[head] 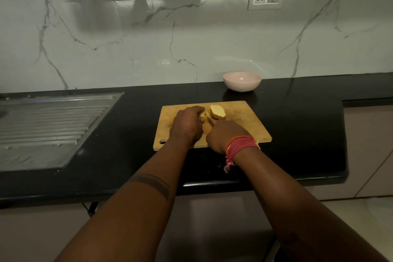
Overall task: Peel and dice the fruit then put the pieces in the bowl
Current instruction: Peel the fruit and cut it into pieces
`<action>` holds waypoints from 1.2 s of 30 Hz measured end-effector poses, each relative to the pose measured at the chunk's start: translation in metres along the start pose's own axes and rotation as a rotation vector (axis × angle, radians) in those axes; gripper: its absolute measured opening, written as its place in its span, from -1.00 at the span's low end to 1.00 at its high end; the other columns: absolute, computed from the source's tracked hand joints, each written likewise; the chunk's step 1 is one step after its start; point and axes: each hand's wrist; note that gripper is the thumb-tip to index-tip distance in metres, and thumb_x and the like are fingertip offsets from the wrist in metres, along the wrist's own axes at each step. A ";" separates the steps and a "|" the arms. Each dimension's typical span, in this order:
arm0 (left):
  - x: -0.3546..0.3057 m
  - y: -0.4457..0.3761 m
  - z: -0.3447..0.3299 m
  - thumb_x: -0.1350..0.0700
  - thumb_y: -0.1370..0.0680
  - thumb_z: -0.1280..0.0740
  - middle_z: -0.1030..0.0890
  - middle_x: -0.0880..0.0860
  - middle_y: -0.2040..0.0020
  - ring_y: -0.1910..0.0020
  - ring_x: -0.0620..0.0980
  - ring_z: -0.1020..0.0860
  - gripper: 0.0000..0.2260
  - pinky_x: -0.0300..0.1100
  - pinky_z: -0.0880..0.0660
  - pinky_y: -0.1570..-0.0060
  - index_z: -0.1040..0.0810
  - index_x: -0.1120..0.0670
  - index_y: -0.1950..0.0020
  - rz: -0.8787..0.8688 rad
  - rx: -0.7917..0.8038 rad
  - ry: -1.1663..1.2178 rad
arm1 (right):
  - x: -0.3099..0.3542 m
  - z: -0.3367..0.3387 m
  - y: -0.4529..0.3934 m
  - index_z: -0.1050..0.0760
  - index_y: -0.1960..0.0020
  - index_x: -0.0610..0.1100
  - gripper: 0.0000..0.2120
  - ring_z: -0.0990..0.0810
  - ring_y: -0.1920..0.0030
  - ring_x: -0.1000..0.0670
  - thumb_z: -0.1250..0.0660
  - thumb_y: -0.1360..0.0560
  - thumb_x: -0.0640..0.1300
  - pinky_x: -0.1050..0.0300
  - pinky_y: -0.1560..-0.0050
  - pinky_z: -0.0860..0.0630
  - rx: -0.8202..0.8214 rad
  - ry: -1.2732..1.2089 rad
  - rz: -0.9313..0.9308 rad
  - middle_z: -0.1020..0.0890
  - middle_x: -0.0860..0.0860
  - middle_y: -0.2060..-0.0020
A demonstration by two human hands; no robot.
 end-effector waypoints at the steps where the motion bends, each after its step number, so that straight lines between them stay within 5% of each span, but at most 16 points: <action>1: 0.000 0.000 0.000 0.16 -0.62 -0.35 -0.60 0.02 -0.31 -0.22 0.04 -0.56 -0.60 0.01 -0.54 -0.23 -0.50 -0.10 -0.45 0.009 0.001 0.004 | -0.001 -0.001 0.003 -0.39 0.19 -0.14 -0.83 -0.50 0.24 -0.03 -0.23 -0.57 -0.13 0.07 0.15 -0.42 0.005 -0.005 -0.004 -0.47 -0.03 0.27; 11: -0.004 0.005 0.003 0.19 -0.62 -0.36 -0.62 0.00 -0.26 -0.16 -0.01 -0.57 -0.60 -0.07 -0.54 -0.17 -0.49 -0.08 -0.44 0.040 -0.001 0.044 | -0.010 0.005 0.021 -0.41 0.21 -0.07 -0.83 -0.55 0.15 -0.07 -0.24 -0.55 -0.09 0.05 0.12 -0.47 0.015 0.013 -0.011 -0.55 -0.06 0.18; 14: -0.002 0.004 0.003 0.16 -0.62 -0.38 -0.63 -0.02 -0.22 -0.11 -0.05 -0.57 -0.62 -0.15 -0.52 -0.10 -0.51 -0.07 -0.42 0.058 -0.015 0.091 | -0.007 0.008 0.019 -0.46 -0.04 -0.15 -0.89 -0.55 0.05 -0.10 -0.23 -0.56 -0.14 0.05 0.10 -0.44 -0.034 -0.053 0.016 -0.59 -0.13 -0.03; 18: -0.002 0.006 0.002 0.15 -0.62 -0.39 -0.62 -0.01 -0.28 -0.18 -0.03 -0.57 -0.62 -0.13 -0.51 -0.15 -0.51 -0.05 -0.43 0.050 -0.029 0.096 | 0.000 0.010 0.008 -0.36 -0.34 -0.18 -0.66 -0.46 0.06 -0.07 -0.22 -0.60 -0.14 0.07 0.09 -0.41 -0.077 -0.077 0.027 -0.53 -0.13 -0.08; 25: -0.001 0.005 0.003 0.16 -0.61 -0.39 -0.62 -0.01 -0.29 -0.21 -0.02 -0.58 -0.61 -0.10 -0.51 -0.22 -0.52 -0.04 -0.44 0.027 -0.044 0.087 | 0.009 0.006 -0.012 -0.38 -0.40 -0.19 -0.64 -0.46 0.06 -0.04 -0.20 -0.63 -0.13 0.11 0.06 -0.41 -0.028 -0.015 0.081 -0.56 -0.13 -0.12; 36: 0.001 0.004 0.002 0.22 -0.59 -0.40 -0.66 0.01 -0.23 -0.19 -0.01 -0.60 -0.60 -0.06 -0.56 -0.24 -0.54 -0.02 -0.41 -0.031 -0.047 0.050 | 0.024 0.002 -0.039 -0.56 -0.15 -0.20 -0.67 -0.53 0.13 -0.05 -0.13 -0.67 -0.01 0.07 0.12 -0.43 -0.081 0.013 0.106 -0.56 -0.08 0.11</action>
Point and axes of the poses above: each hand's wrist, its own y-axis away from the middle knuckle, its own z-axis out of the back of the hand, x = y × z
